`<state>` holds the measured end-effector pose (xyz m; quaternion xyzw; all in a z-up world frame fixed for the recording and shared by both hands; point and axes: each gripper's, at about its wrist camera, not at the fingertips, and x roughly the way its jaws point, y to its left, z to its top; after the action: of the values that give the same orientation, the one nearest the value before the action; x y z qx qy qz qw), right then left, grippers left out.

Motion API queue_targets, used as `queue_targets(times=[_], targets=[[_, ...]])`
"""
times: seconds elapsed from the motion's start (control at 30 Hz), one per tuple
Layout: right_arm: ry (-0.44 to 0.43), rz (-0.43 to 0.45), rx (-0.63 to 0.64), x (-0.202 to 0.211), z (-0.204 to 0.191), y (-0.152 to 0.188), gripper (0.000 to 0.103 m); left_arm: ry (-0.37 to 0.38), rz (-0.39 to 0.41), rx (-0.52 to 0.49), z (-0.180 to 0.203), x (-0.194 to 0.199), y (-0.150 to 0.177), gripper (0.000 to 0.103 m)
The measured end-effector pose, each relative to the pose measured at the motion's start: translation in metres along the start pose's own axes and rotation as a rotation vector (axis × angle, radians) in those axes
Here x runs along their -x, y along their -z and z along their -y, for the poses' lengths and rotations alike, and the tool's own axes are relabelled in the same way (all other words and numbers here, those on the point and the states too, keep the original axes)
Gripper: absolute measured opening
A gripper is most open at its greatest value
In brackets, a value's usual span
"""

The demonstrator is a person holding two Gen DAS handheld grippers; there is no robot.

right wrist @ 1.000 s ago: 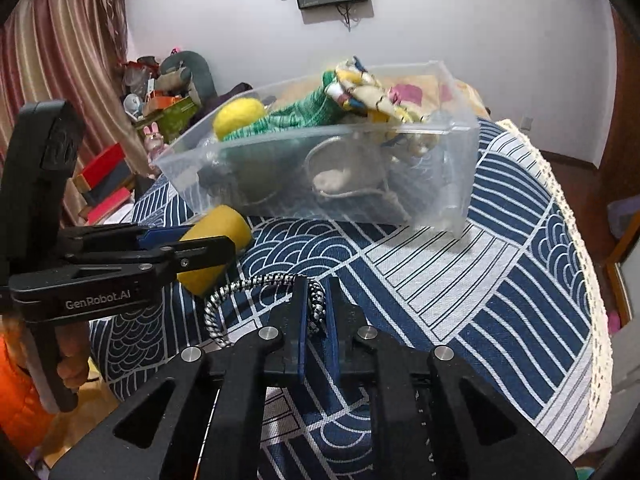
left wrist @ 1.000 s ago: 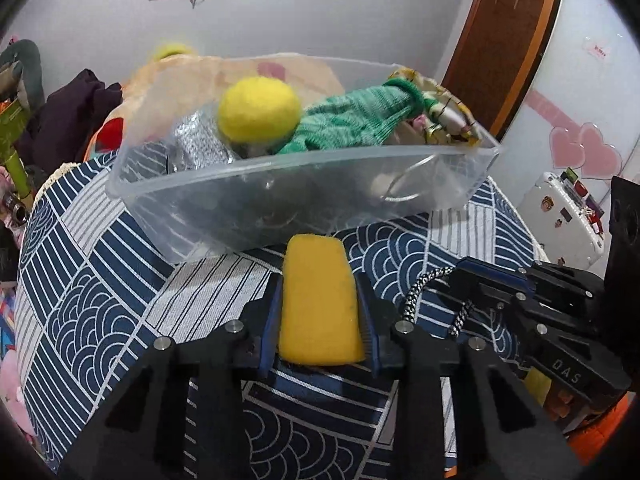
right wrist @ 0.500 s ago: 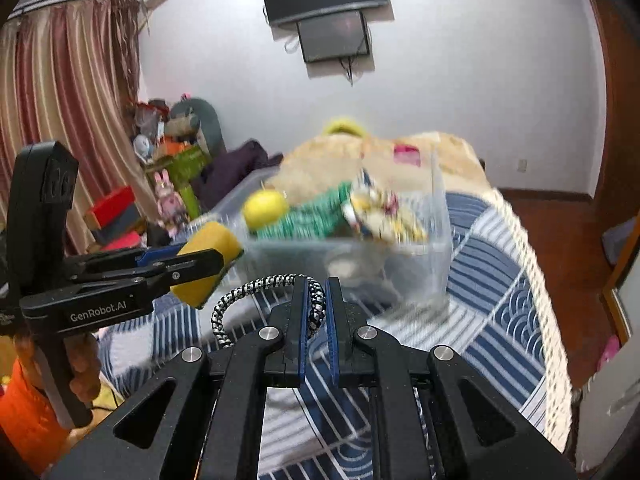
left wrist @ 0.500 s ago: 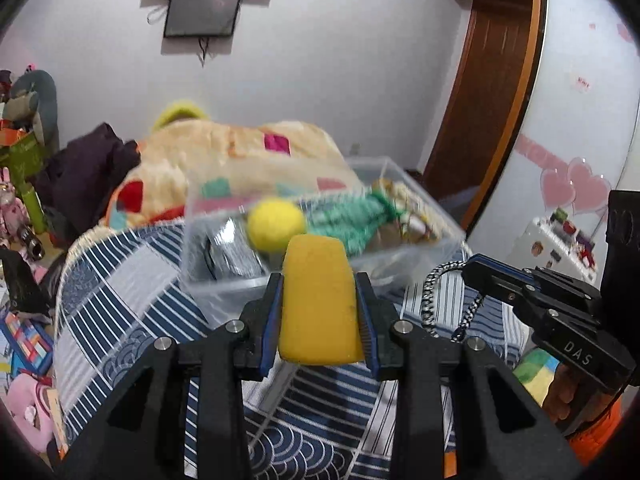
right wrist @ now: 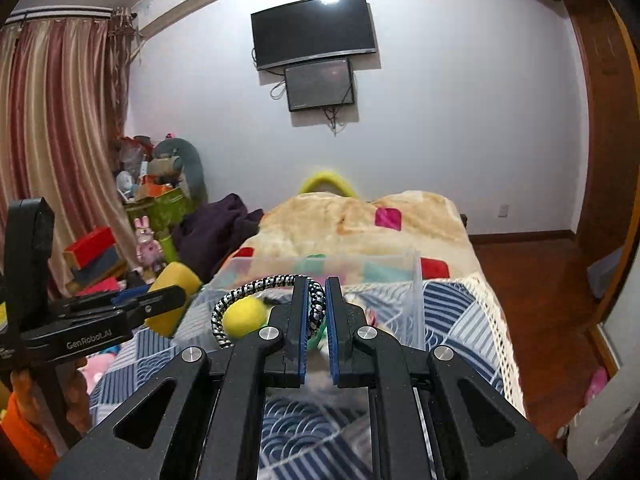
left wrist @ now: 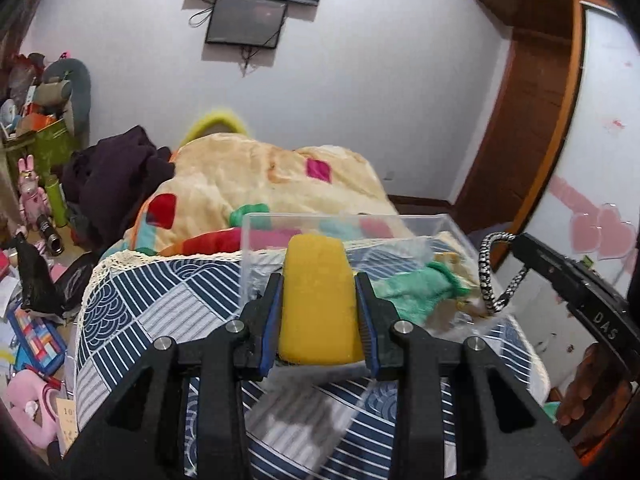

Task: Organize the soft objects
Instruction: 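Lower the sponge and bracelet into the box and open both tools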

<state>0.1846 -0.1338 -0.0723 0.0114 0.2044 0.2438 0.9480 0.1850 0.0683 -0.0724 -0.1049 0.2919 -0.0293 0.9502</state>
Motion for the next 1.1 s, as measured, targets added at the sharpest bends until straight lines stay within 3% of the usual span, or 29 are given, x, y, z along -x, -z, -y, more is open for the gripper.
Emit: queue_targets(times=[0.3,0.6,0.67,0.73,0.8,0.9,1.1], targets=[[0.040,-0.111,0.049,-0.050,-0.012,0.009,0.008,-0.008,-0.090,0.022,-0.014,-0.047,0.009,0.034],[0.053,-0.174,0.090,-0.058,-0.014,0.023,0.008,-0.020,-0.112,-0.011,-0.009,-0.049,0.014,0.038],[0.049,-0.180,0.090,-0.055,-0.011,0.023,0.008,-0.009,-0.121,-0.007,-0.009,-0.045,0.015,0.040],[0.045,-0.184,0.090,-0.053,-0.010,0.021,0.010,-0.001,-0.121,-0.004,-0.009,-0.040,0.014,0.049],[0.044,-0.178,0.088,-0.047,-0.009,0.019,0.022,0.001,-0.108,-0.008,-0.007,-0.032,0.013,0.055],[0.046,-0.149,0.087,-0.036,-0.010,0.015,0.033,-0.001,-0.082,-0.034,-0.001,-0.017,0.010,0.055],[0.006,-0.098,0.066,-0.005,-0.008,0.001,0.033,0.023,0.006,-0.074,0.014,0.030,0.000,0.060]])
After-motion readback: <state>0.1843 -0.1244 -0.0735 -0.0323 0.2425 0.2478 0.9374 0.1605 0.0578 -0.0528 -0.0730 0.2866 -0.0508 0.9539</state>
